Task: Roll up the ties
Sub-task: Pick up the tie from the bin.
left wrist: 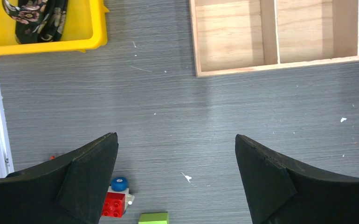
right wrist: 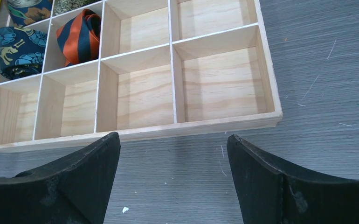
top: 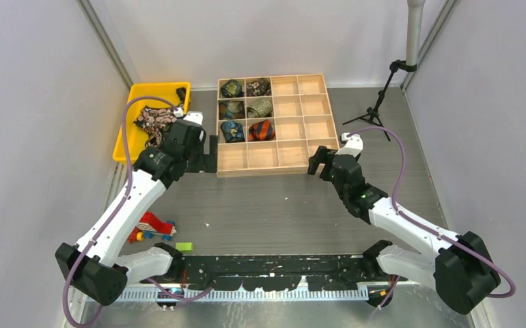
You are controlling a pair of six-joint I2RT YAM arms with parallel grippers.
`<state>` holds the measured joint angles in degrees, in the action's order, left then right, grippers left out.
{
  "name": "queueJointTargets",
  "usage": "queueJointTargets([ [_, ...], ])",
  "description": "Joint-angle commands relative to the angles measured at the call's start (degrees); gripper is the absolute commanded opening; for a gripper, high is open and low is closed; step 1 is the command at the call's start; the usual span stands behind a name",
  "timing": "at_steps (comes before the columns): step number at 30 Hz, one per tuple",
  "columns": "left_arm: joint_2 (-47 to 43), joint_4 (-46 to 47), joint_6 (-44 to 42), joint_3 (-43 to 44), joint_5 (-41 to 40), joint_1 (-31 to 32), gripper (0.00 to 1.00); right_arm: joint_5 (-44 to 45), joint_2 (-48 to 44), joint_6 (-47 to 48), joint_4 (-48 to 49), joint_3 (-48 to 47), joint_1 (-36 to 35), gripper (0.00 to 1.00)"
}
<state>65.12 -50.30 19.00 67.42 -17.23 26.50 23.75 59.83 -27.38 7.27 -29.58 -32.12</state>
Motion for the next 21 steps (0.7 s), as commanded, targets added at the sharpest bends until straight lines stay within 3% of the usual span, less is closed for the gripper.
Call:
queueJointTargets([
  [1, 0.03, 0.40, -2.33, 3.64, -1.04, -1.60, 0.99, -0.98, 1.24, -0.55, 1.32, -3.13, 0.71, 0.89],
  [10, 6.02, 0.83, -2.09, 8.87, 1.19, -12.49, 1.00, -2.75, 1.25, -1.47, 1.60, -2.76, 2.41, 0.88],
  [21, 19.20, 5.33, 8.24, 17.77, 1.67, -27.33, 0.98, -5.31, 1.86, -2.45, 1.60, -2.85, 4.38, 0.87],
])
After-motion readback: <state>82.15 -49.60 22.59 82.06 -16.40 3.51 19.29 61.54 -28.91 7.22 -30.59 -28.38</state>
